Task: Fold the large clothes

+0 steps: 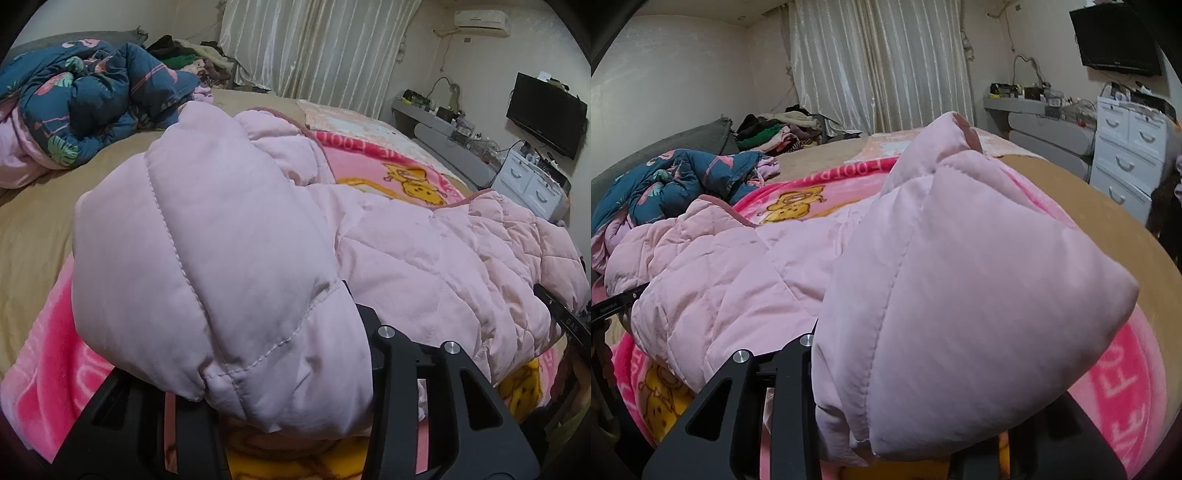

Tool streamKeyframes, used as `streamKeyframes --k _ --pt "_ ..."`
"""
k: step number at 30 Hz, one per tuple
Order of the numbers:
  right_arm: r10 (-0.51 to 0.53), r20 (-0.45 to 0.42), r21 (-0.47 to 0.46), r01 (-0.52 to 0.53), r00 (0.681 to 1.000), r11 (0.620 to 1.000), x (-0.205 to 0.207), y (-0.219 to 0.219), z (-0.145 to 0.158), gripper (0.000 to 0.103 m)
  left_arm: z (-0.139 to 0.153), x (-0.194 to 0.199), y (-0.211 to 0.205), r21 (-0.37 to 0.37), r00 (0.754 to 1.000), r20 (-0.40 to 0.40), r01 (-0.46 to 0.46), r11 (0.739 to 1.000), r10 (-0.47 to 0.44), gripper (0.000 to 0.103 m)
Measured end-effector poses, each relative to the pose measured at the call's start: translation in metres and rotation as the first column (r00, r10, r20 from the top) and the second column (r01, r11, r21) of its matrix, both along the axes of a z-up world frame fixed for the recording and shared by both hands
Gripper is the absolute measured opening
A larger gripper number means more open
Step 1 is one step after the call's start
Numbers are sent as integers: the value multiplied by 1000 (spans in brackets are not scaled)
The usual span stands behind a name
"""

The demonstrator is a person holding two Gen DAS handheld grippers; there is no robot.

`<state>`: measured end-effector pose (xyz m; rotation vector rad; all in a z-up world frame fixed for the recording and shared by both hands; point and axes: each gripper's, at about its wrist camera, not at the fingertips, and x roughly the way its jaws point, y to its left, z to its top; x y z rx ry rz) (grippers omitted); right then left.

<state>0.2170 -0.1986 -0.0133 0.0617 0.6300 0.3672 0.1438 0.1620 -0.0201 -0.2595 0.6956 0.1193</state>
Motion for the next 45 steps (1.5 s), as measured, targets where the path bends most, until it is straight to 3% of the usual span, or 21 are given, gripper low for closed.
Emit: streamKeyframes --k 7,13,16,22,27,29,31,33,35,38,41,45 --pt "-46 -60 7 47 997 999 5 -2 -14 35 -6 -4 -1 10 1000 -8 -7 1000 7 35" --pt "-106 -149 34 112 983 993 13 -7 -31 45 -7 -5 -3 14 1000 -11 -8 1000 8 37" --pt "-128 -194 65 143 973 988 16 -12 -38 53 -11 -5 0 3 1000 -14 -12 1000 12 39" --pt "-183 -258 116 219 949 969 12 -29 -40 81 -13 -6 4 -14 1000 -25 -18 1000 17 43" --pt "-285 -219 125 316 933 941 -16 -52 -19 85 -12 -7 5 -22 1000 -26 -17 1000 17 43" --pt "-327 -138 91 341 935 936 -32 -53 -4 86 -12 -7 6 -27 1000 -24 -18 999 17 44" --pt "-373 -3 53 373 928 926 -51 -47 17 91 -13 -8 7 -32 1000 -25 -17 999 17 45" --pt "-350 100 33 348 932 937 -61 -38 31 93 -12 -9 7 -34 1000 -24 -19 999 18 47" --pt "-229 121 -18 232 966 972 -54 -16 37 93 -13 -12 8 -40 999 -25 -21 999 20 49" --pt "-81 9 -101 81 997 992 -29 19 20 93 -10 -18 9 -50 999 -33 -20 999 18 52" --pt "-44 -169 -149 18 985 989 -3 42 -19 93 -4 -29 10 -50 999 -34 -15 999 14 55" --pt "-77 -174 -143 52 982 988 1 44 -34 97 10 -54 8 -37 1000 -23 -6 999 5 59"
